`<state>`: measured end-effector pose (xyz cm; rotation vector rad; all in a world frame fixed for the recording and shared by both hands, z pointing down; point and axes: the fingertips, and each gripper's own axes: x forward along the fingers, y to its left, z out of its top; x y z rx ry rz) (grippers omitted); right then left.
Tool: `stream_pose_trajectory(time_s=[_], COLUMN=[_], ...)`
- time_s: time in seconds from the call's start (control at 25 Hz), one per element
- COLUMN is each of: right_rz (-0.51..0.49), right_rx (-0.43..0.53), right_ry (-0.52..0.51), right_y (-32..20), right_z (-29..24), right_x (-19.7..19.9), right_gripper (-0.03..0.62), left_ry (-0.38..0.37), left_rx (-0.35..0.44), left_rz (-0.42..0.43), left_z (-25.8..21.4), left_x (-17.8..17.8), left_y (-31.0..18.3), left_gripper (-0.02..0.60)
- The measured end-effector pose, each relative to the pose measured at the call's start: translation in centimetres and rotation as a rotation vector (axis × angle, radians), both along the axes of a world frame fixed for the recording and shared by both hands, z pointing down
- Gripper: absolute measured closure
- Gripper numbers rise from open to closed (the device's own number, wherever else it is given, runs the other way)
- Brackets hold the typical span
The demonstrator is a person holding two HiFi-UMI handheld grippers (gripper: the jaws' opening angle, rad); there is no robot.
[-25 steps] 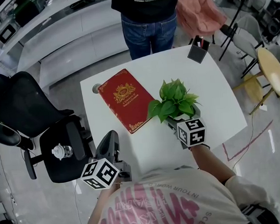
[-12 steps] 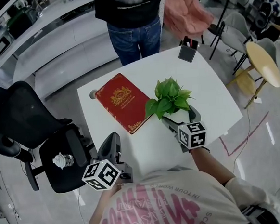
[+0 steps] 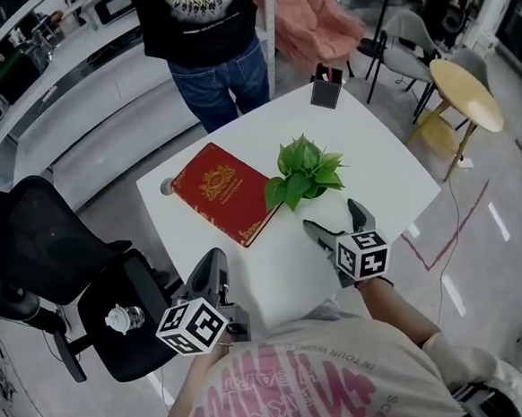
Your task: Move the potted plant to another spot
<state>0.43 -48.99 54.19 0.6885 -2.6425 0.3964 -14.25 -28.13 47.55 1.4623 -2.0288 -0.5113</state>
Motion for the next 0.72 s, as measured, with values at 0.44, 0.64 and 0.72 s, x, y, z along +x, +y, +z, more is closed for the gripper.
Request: stream_pose_trajectory(time_s=[0.44, 0.64, 0.72], right_rz=[0.136, 0.242, 0.269], right_rx=[-0.009, -0.035, -0.064], right_ry=[-0.026, -0.076, -0.101], right_y=[4.5, 6.2, 6.7], right_z=[-0.2, -0.8, -0.9], right_x=[3.7, 5.5, 5.9], right_gripper=[0.111, 0.249, 0.275], left_ry=[0.001, 0.003, 0.007], left_rx=[0.02, 0.024, 0.025], left_rz=[0.178, 0.248, 0.269], left_z=[0.3, 0.4, 0.4], left_x=[1.3, 2.0, 2.3], left_y=[0.3, 0.2, 0.1], left_gripper=[0.557, 0.557, 0.557])
